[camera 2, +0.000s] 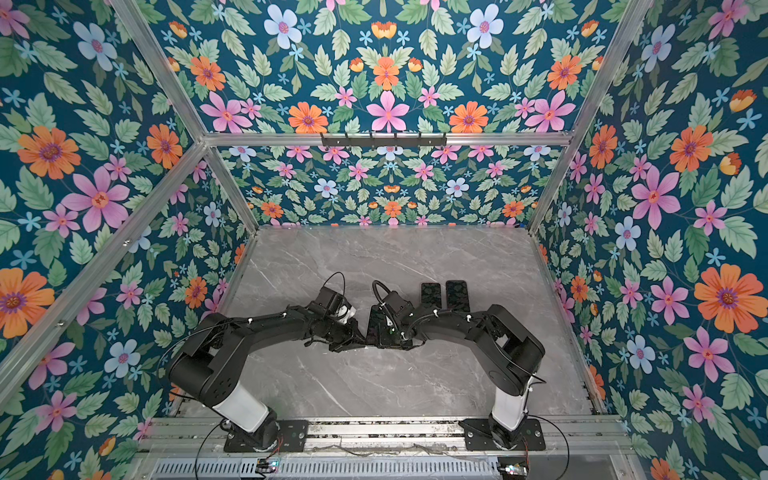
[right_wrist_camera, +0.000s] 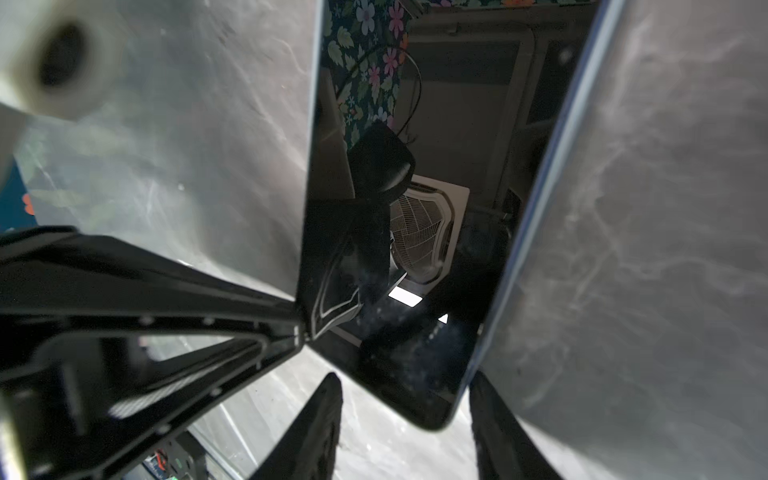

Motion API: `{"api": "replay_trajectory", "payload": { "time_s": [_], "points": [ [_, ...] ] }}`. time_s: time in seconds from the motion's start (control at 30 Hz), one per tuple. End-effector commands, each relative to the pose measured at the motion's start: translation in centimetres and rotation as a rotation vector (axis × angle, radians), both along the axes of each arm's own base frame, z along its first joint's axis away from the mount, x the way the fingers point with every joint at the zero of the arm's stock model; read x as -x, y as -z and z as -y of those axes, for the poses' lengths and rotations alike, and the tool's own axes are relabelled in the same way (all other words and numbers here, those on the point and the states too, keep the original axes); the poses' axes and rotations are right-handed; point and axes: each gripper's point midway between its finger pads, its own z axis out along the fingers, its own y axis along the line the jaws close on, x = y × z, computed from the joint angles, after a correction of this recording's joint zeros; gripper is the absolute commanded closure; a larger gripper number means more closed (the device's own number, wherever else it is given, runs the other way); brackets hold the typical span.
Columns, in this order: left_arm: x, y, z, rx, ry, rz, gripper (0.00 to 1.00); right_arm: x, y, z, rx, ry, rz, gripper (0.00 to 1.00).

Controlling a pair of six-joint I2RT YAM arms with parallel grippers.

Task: Put the phone into the phone case
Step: 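Squeeze the light blue case rims onto the phone's long edges with both grippers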

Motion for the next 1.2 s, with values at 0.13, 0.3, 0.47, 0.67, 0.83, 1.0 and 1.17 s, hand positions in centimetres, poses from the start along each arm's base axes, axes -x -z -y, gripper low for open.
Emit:
{"api": "replay_trajectory", "payload": {
  "time_s": [0.13,0.3,0.47,0.67,0.83,1.0,1.17],
  "points": [
    [0.4,2.1,-1.4,-0.095,-0.001,-0.009,0.91,0.4,0.4,-0.8,-0.013,-0.023,-0.018,0.54],
    [0.6,2.7,-1.5,-0.104,0.003,-0.018,0.92,0.4,0.3,-1.1,-0.014,-0.033,-0.014,0.55],
    [0.6,2.4,-2.1,-0.136,0.004,-0.006,0.91,0.2,-0.6,-0.1,0.026,-0.020,0.019,0.54],
    [-0.6,0.7,-2.0,-0.145,0.006,0.058,0.77,0.0,-1.1,1.5,0.095,0.004,0.044,0.53],
    [-1.3,-0.3,-1.2,-0.099,0.003,0.093,0.67,0.1,-1.1,1.4,0.086,0.009,0.037,0.58],
    [-1.2,0.2,-0.1,-0.022,0.005,0.077,0.67,0.1,-0.8,0.8,0.068,0.002,0.023,0.64],
    [-1.1,0.2,0.3,0.002,0.010,0.077,0.68,0.0,-0.4,0.3,0.057,-0.003,0.014,0.69]
  ]
}}
